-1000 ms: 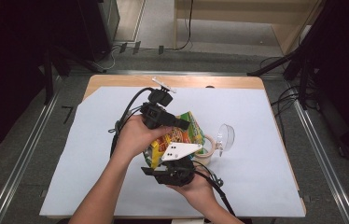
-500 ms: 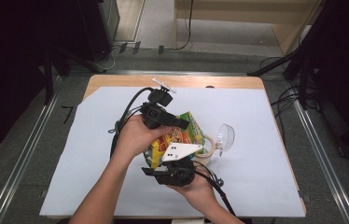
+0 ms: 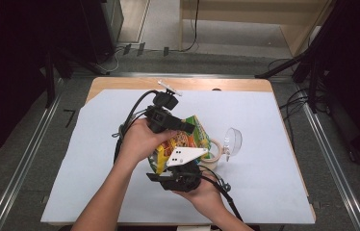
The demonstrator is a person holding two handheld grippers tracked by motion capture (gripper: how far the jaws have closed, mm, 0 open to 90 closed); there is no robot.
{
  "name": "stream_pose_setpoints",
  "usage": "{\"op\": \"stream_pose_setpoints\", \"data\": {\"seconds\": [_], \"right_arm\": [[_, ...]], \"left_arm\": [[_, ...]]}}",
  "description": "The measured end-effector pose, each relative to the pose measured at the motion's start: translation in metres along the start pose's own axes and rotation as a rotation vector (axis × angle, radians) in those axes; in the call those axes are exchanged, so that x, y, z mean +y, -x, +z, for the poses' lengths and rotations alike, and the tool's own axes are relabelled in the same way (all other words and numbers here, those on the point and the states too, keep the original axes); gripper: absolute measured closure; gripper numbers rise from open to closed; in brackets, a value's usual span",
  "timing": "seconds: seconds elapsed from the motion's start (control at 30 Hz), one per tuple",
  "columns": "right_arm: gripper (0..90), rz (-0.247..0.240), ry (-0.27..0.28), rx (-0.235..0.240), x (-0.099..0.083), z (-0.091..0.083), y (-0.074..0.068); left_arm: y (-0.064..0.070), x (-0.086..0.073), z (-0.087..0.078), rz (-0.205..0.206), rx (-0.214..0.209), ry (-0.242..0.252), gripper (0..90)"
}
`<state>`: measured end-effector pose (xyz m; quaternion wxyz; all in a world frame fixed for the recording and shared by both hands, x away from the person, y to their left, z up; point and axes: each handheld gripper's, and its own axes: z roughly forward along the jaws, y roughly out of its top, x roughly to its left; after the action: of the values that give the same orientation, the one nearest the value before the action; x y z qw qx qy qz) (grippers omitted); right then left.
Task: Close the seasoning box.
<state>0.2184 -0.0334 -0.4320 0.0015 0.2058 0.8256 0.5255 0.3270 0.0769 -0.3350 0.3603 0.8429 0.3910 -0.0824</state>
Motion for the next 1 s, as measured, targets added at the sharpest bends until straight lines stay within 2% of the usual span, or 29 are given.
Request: {"op": "stream_pose_setpoints", "data": {"seconds": [0.57, 0.8, 1.0], "right_arm": [[70.3, -0.007, 0.000, -0.004, 0.0008, -0.0003, -0.0003], [70.1, -0.020, -0.013, -0.011, 0.0021, -0.0010, -0.0008], [70.3, -0.016, -0.012, -0.012, 0.0014, 0.0000, -0.0007]], "left_arm": [[-0.0011, 0.0002, -0.0013, -0.005, -0.004, 0.007, 78.5], [-0.0022, -0.0001, -0.0014, -0.017, 0.010, 0.009, 78.3], [0.0008, -0.0002, -0.0004, -0.004, 0.010, 0.004, 78.3]]}}
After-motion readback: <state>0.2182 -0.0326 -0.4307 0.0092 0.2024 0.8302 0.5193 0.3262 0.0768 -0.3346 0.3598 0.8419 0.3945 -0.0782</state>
